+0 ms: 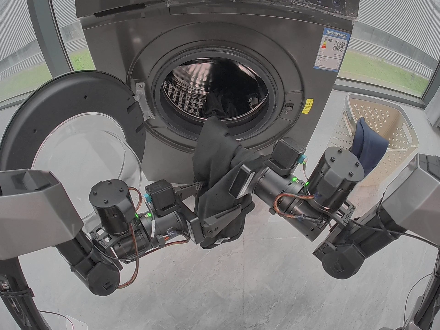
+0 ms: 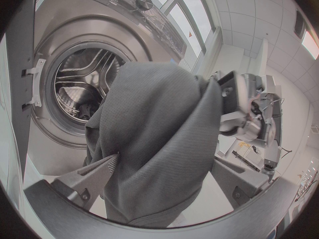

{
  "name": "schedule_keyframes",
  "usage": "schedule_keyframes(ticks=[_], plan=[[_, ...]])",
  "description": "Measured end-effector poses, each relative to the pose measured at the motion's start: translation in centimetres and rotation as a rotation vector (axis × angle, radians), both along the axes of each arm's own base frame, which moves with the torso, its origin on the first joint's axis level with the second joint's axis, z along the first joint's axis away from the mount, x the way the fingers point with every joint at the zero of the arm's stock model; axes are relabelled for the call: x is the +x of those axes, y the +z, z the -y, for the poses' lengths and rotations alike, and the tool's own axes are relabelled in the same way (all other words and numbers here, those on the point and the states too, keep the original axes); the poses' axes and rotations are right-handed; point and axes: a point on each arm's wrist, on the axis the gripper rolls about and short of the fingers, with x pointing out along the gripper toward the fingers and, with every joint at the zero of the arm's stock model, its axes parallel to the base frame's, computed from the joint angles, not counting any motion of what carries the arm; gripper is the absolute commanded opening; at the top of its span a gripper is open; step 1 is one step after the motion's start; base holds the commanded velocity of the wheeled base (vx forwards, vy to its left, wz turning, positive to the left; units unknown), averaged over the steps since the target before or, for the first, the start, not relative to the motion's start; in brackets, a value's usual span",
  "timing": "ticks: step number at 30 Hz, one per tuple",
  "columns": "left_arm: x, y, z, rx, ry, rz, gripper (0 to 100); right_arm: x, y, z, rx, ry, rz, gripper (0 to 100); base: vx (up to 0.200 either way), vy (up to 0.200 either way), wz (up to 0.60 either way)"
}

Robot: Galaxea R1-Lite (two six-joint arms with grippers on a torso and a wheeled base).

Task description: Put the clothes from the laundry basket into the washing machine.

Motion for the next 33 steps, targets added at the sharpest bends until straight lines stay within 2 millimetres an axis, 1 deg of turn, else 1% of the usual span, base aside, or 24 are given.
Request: schedule_keyframes(ticks=[3, 6, 11, 15, 18, 19, 27, 33], plan=[[0.8, -0.6, 0.2, 0.003, 0.028, -0.006, 100, -0.6, -0.1, -0.4, -0.004, 0.017, -0.004, 0, 0.000, 0.000, 0.00], [2.1, -1.0, 0.1, -0.002, 0.074, -0.003, 100, -1.4, 0.0, -0.5, -0.007, 0.035, -0.007, 0, 0.000, 0.000, 0.00], [4.1, -1.7, 0.0, -0.011, 0.131, 0.006, 100, -2.9, -0.5, -0.8, -0.025, 0.072, -0.029, 0, 0.000, 0.000, 0.00], [4.6, -2.3, 0.2, -0.011, 0.136, -0.009, 100, -3.7, -0.5, -1.2, -0.017, 0.098, -0.036, 0, 0.000, 0.000, 0.00], [4.8, -2.4, 0.4, -0.015, 0.135, -0.005, 100, -4.0, -0.6, -1.3, -0.017, 0.106, -0.039, 0, 0.000, 0.000, 0.00], [4.9, -2.4, 0.4, -0.017, 0.136, -0.004, 0, -4.0, -0.6, -1.3, -0.018, 0.107, -0.040, 0, 0.000, 0.000, 0.00], [5.6, -2.0, 0.4, -0.050, 0.173, -0.006, 0, -3.6, -0.7, -0.8, -0.019, 0.088, -0.045, 0, 0.000, 0.000, 0.00], [5.6, -1.0, 0.1, -0.074, 0.187, 0.011, 0, -2.2, -0.8, 1.0, -0.028, 0.015, -0.061, 0, 0.000, 0.000, 0.00]])
